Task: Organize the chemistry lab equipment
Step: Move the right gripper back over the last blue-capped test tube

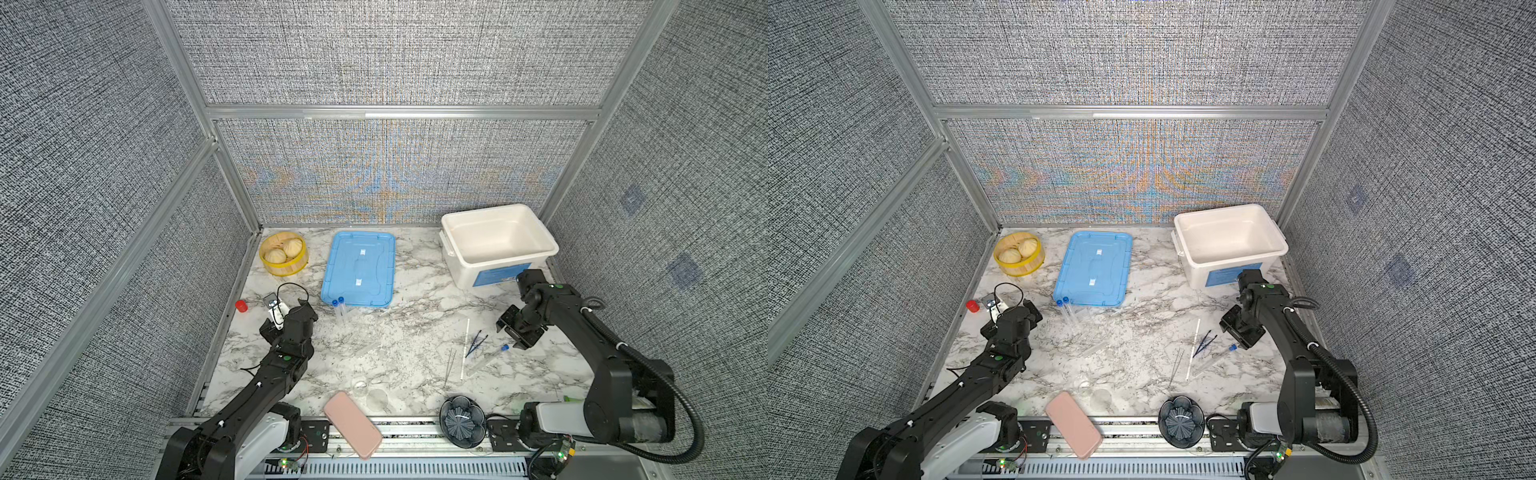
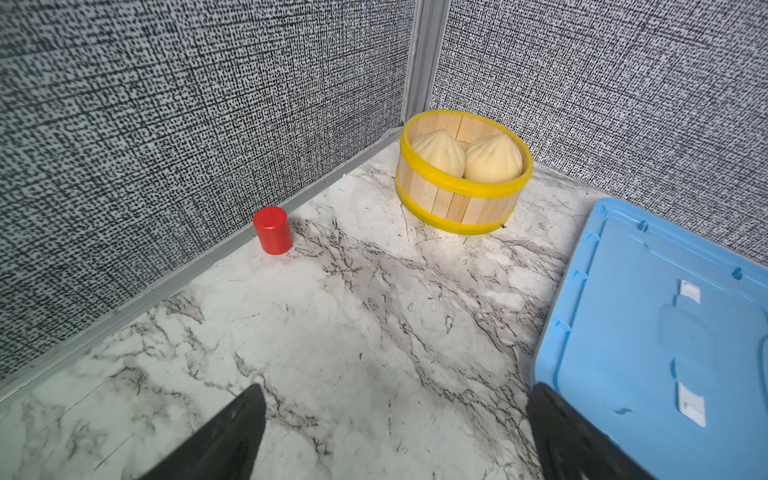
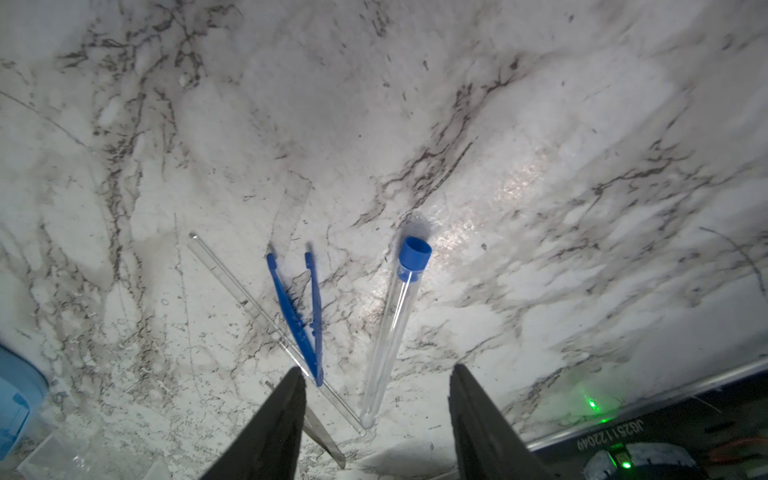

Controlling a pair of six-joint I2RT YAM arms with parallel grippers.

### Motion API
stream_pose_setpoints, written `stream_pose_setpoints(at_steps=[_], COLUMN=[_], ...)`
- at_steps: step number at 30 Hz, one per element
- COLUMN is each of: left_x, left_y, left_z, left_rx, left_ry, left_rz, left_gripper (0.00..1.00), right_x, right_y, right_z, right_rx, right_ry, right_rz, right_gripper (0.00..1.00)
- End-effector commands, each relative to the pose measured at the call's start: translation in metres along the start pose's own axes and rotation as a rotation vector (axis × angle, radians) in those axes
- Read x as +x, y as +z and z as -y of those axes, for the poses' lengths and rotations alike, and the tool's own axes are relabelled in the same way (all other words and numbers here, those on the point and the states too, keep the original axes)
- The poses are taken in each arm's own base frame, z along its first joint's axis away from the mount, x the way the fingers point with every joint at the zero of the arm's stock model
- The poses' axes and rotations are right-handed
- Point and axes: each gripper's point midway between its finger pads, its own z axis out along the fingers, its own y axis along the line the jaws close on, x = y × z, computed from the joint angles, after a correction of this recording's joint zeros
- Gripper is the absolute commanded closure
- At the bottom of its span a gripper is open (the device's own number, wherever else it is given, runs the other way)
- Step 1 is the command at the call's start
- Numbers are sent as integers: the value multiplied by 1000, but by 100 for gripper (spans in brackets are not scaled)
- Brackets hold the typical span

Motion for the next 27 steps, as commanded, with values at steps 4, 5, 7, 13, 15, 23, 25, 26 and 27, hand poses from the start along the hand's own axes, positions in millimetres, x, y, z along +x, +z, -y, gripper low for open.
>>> stream_pose_setpoints(at_steps=[4, 5, 7, 13, 15, 23, 25, 26, 27], left_x=[-6, -6, -5, -5, -5, -5, -4, -4, -4], left_y=[0, 0, 0, 0, 0, 0, 1, 1, 1], left_z=[1, 1, 1, 1, 1, 1, 1, 1, 1], left_rx=[-1, -1, -2, -1, -1, -4, -4, -4, -3], left_ry=[-18, -20, -18, -19, -19, -19, -19, -18, -18], left_rz=[21, 21, 20, 18, 17, 18, 17, 16, 16], left_gripper=[1, 1, 1, 1, 1, 1, 1, 1, 1], right_x=[0, -1, -2, -5, -7, -8, -7, -7, -7], right_y=[24, 29, 35, 46, 48, 58, 61, 62, 64], right_z=[10, 10, 11, 10, 11, 15, 17, 17, 19], right_rx=[15, 6, 10, 7, 10, 29, 34, 35, 38], right_ry=[29, 32, 41, 62, 64, 80, 85, 87, 90], right_rz=[-71, -83, -94, -110, -110, -126, -128, -128, -130], right_gripper=[46, 46, 47, 49, 50, 60, 63, 65, 66])
